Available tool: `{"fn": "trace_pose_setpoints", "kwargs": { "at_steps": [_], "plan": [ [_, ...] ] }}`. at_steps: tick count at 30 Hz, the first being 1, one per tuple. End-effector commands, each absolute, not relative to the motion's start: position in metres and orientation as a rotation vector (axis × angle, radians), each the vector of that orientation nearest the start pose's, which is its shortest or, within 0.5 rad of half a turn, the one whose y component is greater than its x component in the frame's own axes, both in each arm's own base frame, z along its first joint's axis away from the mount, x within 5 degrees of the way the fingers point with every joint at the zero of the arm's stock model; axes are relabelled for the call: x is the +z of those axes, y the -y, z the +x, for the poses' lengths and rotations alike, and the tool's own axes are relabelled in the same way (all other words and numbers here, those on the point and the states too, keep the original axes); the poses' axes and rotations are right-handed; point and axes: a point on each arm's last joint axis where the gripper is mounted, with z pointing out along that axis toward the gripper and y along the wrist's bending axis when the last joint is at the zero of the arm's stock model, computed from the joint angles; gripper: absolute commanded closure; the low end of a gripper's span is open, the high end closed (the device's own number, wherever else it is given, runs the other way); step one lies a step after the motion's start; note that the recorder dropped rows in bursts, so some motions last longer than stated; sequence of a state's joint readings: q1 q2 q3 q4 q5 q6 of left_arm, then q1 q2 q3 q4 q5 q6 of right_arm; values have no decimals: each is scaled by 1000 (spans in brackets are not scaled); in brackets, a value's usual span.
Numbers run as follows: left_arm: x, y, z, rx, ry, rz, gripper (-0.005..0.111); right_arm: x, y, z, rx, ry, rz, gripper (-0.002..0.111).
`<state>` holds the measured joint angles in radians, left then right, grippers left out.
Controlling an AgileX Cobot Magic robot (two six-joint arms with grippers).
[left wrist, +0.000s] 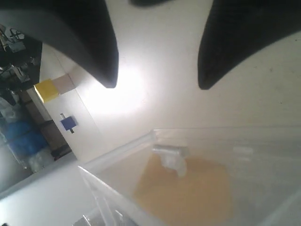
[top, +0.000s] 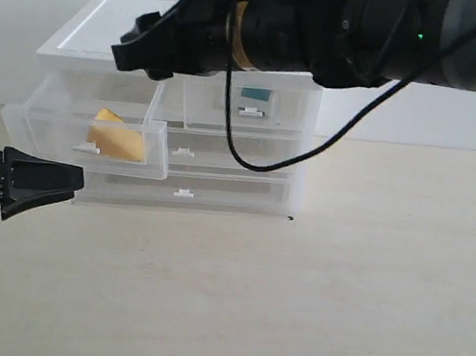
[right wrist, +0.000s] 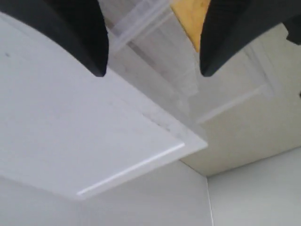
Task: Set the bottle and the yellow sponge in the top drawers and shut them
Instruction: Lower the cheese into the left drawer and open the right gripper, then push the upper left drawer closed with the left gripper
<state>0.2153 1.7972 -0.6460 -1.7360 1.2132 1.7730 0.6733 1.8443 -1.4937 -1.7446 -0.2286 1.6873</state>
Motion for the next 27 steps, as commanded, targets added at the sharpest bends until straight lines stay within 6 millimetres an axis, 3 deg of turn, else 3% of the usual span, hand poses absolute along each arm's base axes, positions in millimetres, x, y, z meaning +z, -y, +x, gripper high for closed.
{"fn": "trace_pose_setpoints", "kwargs": {
  "at_steps": [1,6,13,18,27],
  "plan": [
    [162,30,279,-1308,-2001,205,58,308,-270,329,618,-1772,-822,56],
    [162,30,280,-1306,-1998,207,58,289,-268,317,682,-1839,-867,56],
    [175,27,296,-1290,-1961,223,58,263,-265,305,733,-1925,-912,56],
    [187,24,309,-1285,-1933,225,58,255,-267,294,846,-1967,-951,56],
    [205,21,325,-1281,-1893,228,58,248,-267,297,806,-1985,-927,56]
  ]
}}
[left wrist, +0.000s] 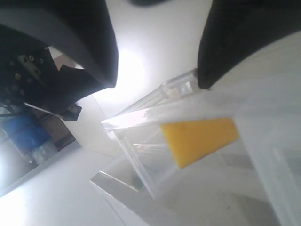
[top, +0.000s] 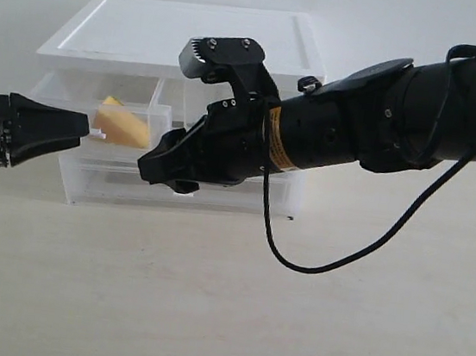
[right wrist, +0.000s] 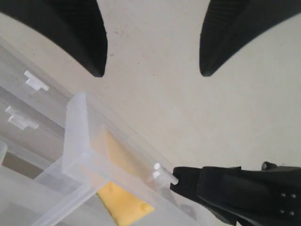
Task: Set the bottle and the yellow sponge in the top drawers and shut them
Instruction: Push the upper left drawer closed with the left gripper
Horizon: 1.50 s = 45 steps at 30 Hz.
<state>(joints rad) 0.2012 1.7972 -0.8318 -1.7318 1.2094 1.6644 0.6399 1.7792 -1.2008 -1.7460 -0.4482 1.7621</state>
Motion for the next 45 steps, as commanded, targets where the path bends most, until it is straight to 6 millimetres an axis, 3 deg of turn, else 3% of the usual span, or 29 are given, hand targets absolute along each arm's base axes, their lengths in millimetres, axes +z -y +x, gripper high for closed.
{"fn": "trace_pose_setpoints", "kwargs": {
  "at_steps": [1,13,21,32,45],
  "plan": [
    [207,21,327,-1285,-1891,223,58,245,-266,299,789,-1991,-916,56],
    [215,15,344,-1210,-1910,184,58,243,-257,315,570,-1982,-834,56],
    [211,32,364,-1254,-1911,231,58,244,-252,321,476,-1973,-786,56],
    [222,28,385,-1148,-1904,232,58,263,-248,335,354,-1907,-703,56],
    [226,25,391,-1105,-1913,201,58,282,-246,346,288,-1852,-620,56]
  ]
}}
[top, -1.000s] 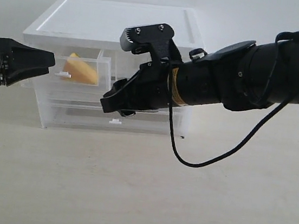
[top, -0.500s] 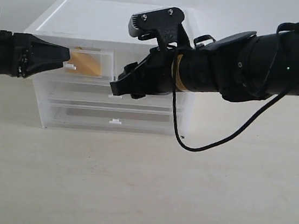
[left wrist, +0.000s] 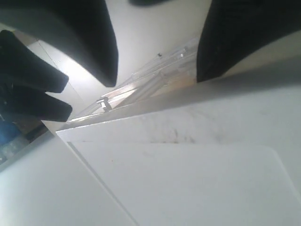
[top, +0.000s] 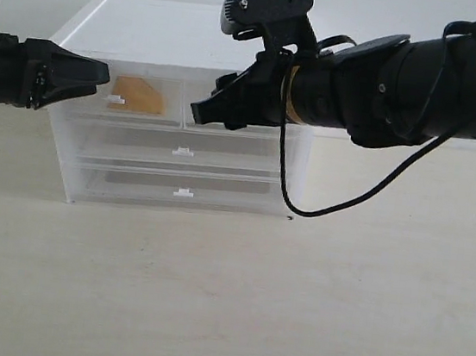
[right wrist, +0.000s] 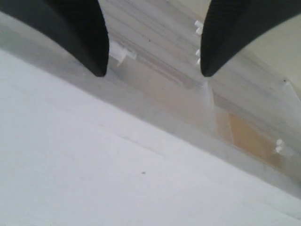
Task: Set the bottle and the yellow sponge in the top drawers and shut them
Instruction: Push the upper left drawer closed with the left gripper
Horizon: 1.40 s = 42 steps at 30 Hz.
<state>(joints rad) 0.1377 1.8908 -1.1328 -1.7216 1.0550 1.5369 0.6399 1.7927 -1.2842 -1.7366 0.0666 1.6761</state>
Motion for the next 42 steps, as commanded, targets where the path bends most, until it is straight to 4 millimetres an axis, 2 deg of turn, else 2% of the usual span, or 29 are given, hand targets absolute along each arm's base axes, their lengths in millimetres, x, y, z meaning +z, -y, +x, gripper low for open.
{"fn": "trace_pose_setpoints", "kwargs": {
  "at_steps": [1,9,12,18,24,28,34,41,42],
  "plan": [
    [227,25,392,-1104,-1910,202,58,283,-248,348,290,-1849,-617,56],
    [230,24,395,-1083,-1908,197,58,257,-258,365,276,-1900,-599,56],
    [230,24,395,-1083,-1906,199,58,253,-259,368,265,-1906,-595,56],
    [231,25,394,-1117,-1903,194,58,255,-261,368,284,-1900,-604,56],
    [231,30,386,-1194,-1917,284,58,260,-265,363,364,-1902,-617,56],
    [229,31,383,-1179,-1963,330,59,263,-265,361,383,-1899,-619,56],
    [236,33,375,-1170,-1990,388,70,264,-260,355,390,-1911,-610,56],
    [254,37,349,-1154,-1981,478,82,268,-248,339,386,-1924,-605,56],
    [254,38,342,-1154,-1987,481,83,269,-245,335,386,-1925,-605,60]
  ]
}}
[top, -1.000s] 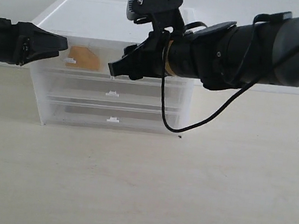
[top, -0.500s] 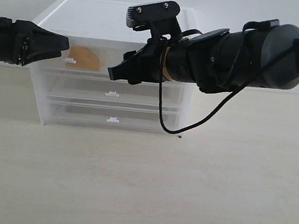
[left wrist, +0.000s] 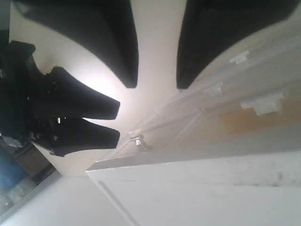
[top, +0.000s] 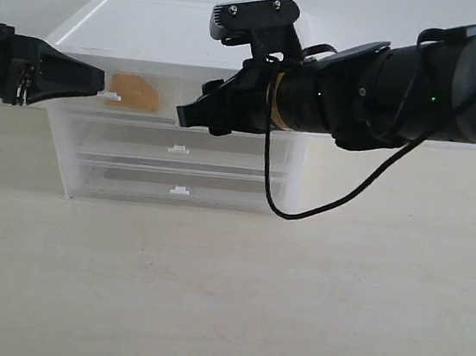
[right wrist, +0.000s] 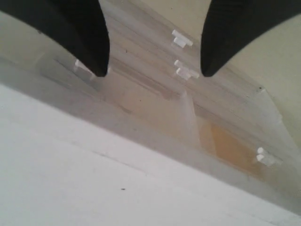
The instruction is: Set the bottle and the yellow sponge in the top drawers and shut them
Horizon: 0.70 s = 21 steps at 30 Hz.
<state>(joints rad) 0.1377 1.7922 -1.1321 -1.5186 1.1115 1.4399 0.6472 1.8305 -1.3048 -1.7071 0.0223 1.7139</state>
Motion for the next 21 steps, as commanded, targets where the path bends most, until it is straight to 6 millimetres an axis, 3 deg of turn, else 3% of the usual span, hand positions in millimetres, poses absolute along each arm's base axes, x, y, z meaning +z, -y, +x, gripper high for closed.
{"fn": "trace_pose_setpoints", "kwargs": {
  "at_steps": [1,5,8,13,21],
  "plan": [
    [254,38,338,-1150,-1989,486,84,270,-244,333,384,-1926,-608,65],
    [256,41,316,-1147,-1980,500,92,271,-234,320,386,-1936,-618,107],
    [256,45,297,-1172,-1942,512,103,271,-225,307,385,-1948,-618,108],
    [255,52,256,-1224,-1832,488,103,271,-205,278,408,-1973,-612,108],
    [256,62,184,-1195,-1791,514,103,285,-173,223,526,-1947,-596,108]
  ]
}}
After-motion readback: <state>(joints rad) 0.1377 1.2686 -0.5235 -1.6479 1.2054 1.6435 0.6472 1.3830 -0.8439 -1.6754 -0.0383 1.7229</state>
